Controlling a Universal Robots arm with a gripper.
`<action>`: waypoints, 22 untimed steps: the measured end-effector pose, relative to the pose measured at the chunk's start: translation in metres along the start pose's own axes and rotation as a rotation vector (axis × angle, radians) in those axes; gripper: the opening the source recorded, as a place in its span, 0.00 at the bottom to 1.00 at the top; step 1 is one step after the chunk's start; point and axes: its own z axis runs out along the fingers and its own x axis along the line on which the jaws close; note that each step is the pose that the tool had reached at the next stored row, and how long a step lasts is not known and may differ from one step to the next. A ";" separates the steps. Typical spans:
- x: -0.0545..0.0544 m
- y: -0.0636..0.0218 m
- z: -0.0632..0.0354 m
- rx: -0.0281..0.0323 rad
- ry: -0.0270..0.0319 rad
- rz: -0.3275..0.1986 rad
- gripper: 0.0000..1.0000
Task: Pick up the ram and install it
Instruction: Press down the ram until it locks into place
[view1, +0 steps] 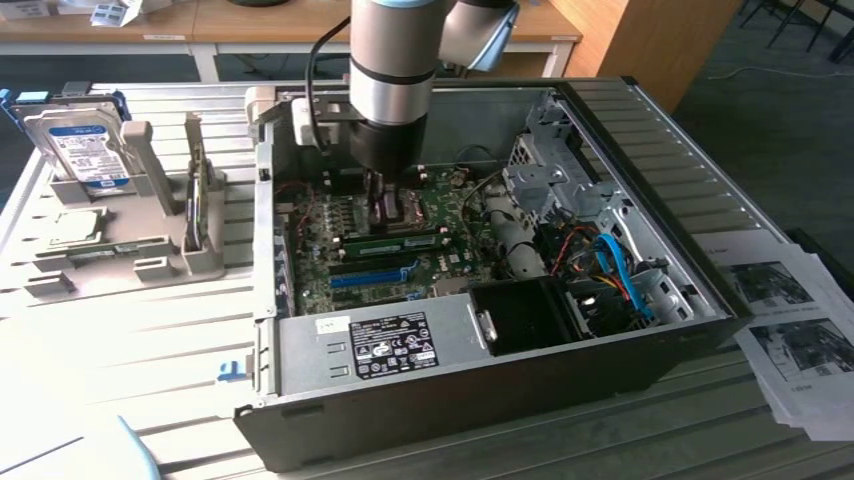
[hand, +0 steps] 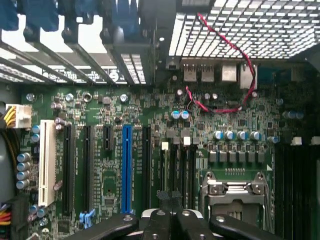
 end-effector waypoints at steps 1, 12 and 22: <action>0.000 -0.0014 -0.0001 0.0000 0.0000 0.000 0.09; 0.000 -0.0154 -0.0005 0.0000 0.0000 0.000 0.09; 0.000 -0.0244 -0.0008 -0.0001 0.0000 0.000 0.09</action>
